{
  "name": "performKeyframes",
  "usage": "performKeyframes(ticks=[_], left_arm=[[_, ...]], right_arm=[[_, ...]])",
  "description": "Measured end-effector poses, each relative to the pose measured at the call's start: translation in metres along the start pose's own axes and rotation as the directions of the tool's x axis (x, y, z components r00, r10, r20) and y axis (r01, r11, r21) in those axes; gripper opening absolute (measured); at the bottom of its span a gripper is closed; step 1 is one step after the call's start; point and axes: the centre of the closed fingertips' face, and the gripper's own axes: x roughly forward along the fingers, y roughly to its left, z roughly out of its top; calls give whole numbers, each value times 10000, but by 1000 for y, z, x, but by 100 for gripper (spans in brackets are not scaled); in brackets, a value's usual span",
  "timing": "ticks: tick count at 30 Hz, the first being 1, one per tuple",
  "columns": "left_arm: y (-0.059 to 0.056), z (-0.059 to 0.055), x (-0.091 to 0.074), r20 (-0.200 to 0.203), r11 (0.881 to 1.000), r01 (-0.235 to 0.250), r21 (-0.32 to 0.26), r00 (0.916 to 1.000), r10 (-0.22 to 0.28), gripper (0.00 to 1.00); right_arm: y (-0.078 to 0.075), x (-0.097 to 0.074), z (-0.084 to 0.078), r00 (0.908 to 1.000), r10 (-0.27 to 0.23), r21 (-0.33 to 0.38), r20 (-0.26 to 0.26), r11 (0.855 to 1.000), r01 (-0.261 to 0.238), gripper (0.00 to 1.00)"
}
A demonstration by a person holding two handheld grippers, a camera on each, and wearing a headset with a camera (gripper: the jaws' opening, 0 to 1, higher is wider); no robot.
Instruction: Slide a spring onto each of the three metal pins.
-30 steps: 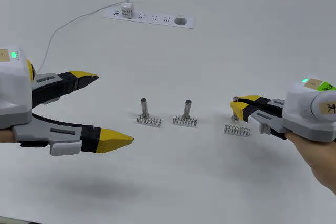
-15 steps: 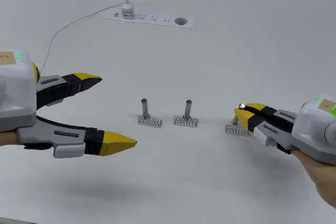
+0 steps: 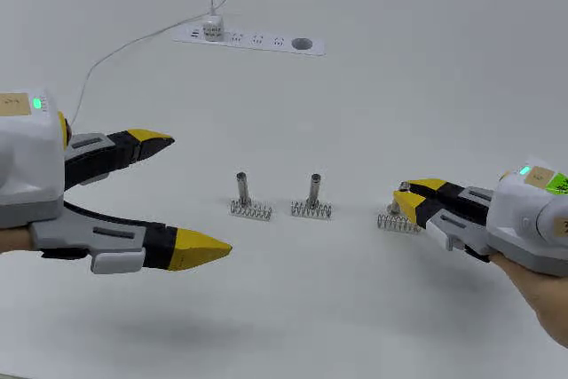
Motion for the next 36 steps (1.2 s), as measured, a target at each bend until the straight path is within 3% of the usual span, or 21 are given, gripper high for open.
performKeyframes(ticks=[3,9,14,17,20,24,29,34,36], left_arm=[[-2,1,-1,-15,10000,-24,29,10000,24,96],[-3,1,-3,10,9999,-99,49,10000,99,96],[-6,-1,-3,5,10000,-88,39,10000,88,96],[-10,-2,-2,-121,9998,-15,174,9999,17,96],[-10,-3,-2,-173,9998,13,211,9998,-10,96],[-9,-2,-2,-125,9999,-51,154,9999,53,96],[-7,-4,-4,-157,9999,-131,85,9998,132,96],[-6,-7,-4,-208,9999,-170,14,9996,170,96],[-6,-8,-3,-226,9999,-169,-18,9996,168,96]], right_arm=[[-1,-2,-3,9997,-80,60,-227,9999,82,20],[-2,-17,-4,9999,74,341,-141,9994,-69,22],[0,-27,-18,9939,695,242,-860,9974,-676,23],[6,-28,-21,9858,1036,-611,-1322,9918,-1125,23],[17,-26,-27,9675,1678,-1361,-1890,9713,-1950,23],[17,-20,-42,9407,1819,-2421,-2862,9362,-2547,23],[12,-13,-43,9353,1952,-2254,-2953,9371,-2667,23],[15,-11,-52,9054,2434,-2082,-3478,9216,-3277,23],[16,-7,-49,9012,2686,-1989,-3401,9161,-3481,23]])
